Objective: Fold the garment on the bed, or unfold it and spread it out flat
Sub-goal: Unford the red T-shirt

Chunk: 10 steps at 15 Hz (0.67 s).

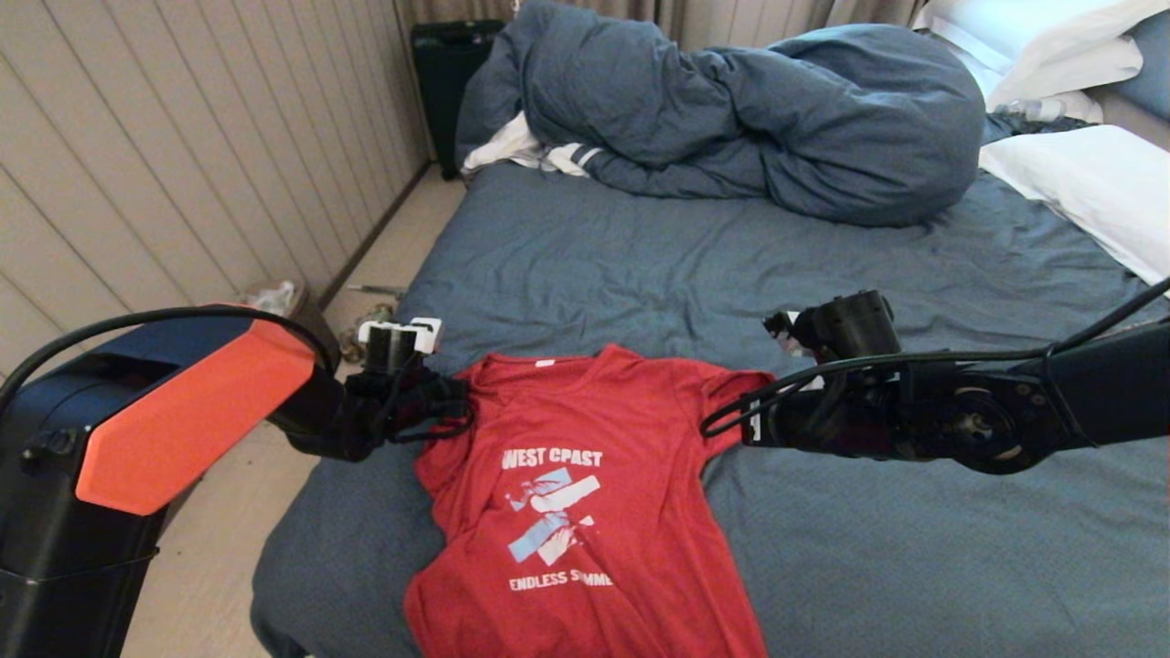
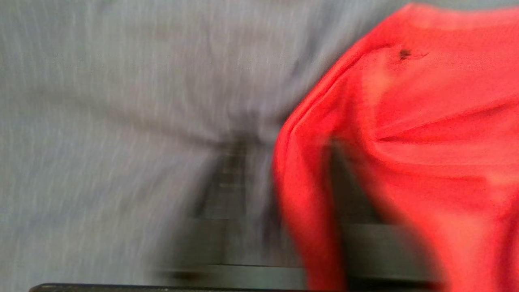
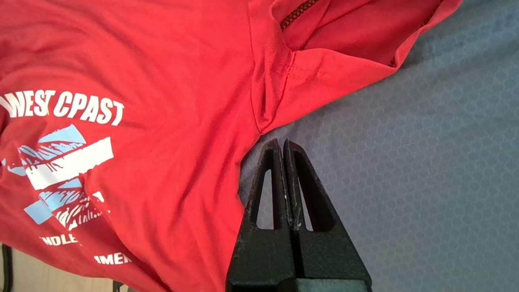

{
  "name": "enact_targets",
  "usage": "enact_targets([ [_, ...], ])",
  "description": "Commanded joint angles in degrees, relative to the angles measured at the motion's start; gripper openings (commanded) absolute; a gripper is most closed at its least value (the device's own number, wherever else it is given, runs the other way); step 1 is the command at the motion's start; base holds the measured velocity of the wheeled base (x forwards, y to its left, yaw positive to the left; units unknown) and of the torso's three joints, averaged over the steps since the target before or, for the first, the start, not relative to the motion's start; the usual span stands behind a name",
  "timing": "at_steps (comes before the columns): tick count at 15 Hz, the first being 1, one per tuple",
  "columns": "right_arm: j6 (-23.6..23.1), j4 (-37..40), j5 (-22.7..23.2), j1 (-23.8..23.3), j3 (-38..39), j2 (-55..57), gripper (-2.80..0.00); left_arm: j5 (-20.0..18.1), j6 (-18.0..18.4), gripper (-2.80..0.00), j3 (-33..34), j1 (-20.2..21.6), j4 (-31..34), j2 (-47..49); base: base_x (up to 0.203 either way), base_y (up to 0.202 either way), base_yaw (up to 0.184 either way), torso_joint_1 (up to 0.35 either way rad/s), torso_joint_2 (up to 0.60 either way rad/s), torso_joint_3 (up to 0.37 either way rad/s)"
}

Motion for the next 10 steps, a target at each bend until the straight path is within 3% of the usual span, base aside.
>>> enact_targets([
  [1, 0.1, -0.1, 0.0, 0.1, -0.1, 0.0, -2.8, 0.2, 0.1, -2.8, -0.9, 0.2, -2.2, 0.8, 0.0, 0.0, 0.0, 0.0, 0.0, 0.0],
  [6, 0.0, -0.1, 0.0, 0.2, -0.3, 0.1, -2.8, 0.5, 0.6, -2.8, -4.9, 1.6, -4.6, 2.1, 0.0, 0.0, 0.0, 0.0, 0.0, 0.0],
  [10, 0.0, -0.1, 0.0, 0.3, -0.3, 0.9, -2.8, 2.6, 4.0, -2.8, -11.8, 4.1, -4.4, 3.7, 0.0, 0.0, 0.0, 0.0, 0.0, 0.0],
])
